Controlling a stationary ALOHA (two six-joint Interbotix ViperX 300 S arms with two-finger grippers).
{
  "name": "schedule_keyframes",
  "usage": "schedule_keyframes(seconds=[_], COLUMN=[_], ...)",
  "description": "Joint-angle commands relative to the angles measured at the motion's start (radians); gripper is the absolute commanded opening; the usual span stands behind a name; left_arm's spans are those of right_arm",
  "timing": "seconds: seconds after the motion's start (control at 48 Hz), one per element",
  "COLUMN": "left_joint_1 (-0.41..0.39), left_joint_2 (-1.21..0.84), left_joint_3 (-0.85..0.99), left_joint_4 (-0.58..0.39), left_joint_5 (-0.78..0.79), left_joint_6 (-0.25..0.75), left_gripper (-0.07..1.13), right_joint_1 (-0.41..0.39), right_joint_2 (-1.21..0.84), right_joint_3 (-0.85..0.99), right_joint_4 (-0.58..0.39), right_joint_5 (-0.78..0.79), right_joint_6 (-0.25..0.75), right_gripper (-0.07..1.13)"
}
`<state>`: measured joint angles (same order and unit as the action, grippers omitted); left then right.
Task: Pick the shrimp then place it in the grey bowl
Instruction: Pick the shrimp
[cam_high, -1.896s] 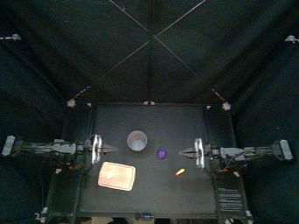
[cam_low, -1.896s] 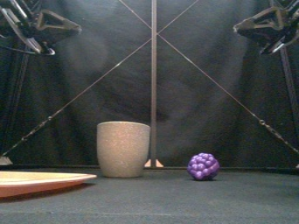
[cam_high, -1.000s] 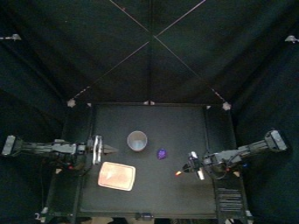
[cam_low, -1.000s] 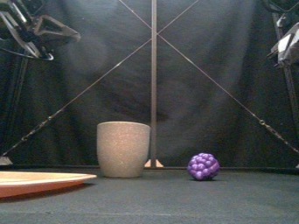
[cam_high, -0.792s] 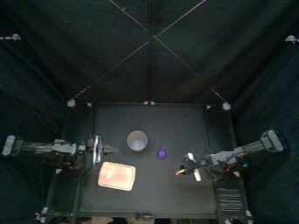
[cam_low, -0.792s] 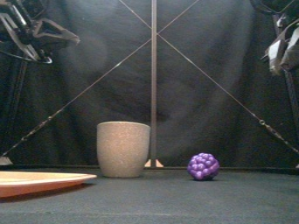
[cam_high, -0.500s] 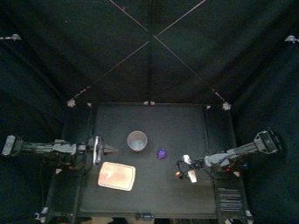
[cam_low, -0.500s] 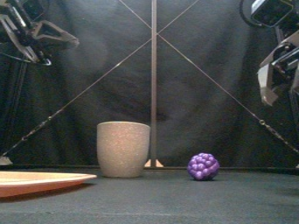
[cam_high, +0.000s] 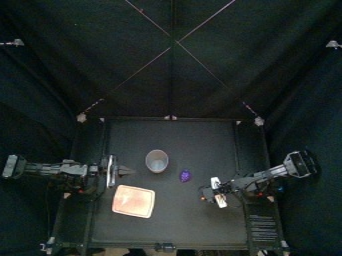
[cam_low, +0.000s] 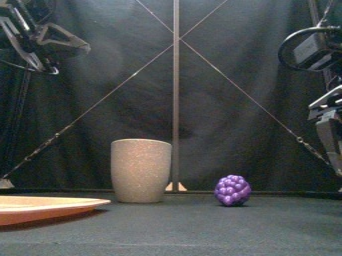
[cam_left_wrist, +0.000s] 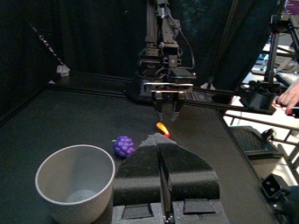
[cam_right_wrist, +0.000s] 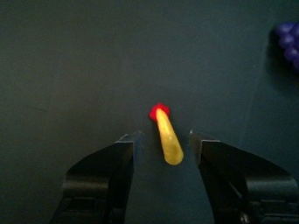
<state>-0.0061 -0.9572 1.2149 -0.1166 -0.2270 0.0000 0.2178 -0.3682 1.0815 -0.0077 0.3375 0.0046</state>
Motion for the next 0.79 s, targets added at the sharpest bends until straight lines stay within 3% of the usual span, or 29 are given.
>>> schedule_keyframes(seconds=[0.021, 0.479, 0.792], left_joint_1=[-0.002, 0.006, 0.006], left_joint_2=[0.005, 0.005, 0.003], left_joint_3=[-0.015, -0.009, -0.008], left_joint_4=[0.003, 0.014, 0.014], left_joint_5=[-0.009, -0.012, -0.012], left_joint_6=[0.003, 0.003, 0.003], left_gripper=[0.09, 0.09, 0.09], right_joint_1=[-0.008, -0.031, -0.029], right_joint_2=[0.015, 0.095, 0.112], right_joint_3=[-0.011, -0.009, -0.014], right_joint_4=[-0.005, -0.005, 0.000], right_joint_5=[-0.003, -0.028, -0.041], right_joint_6=[0.002, 0.000, 0.000], right_gripper=[0.85, 0.84, 0.57])
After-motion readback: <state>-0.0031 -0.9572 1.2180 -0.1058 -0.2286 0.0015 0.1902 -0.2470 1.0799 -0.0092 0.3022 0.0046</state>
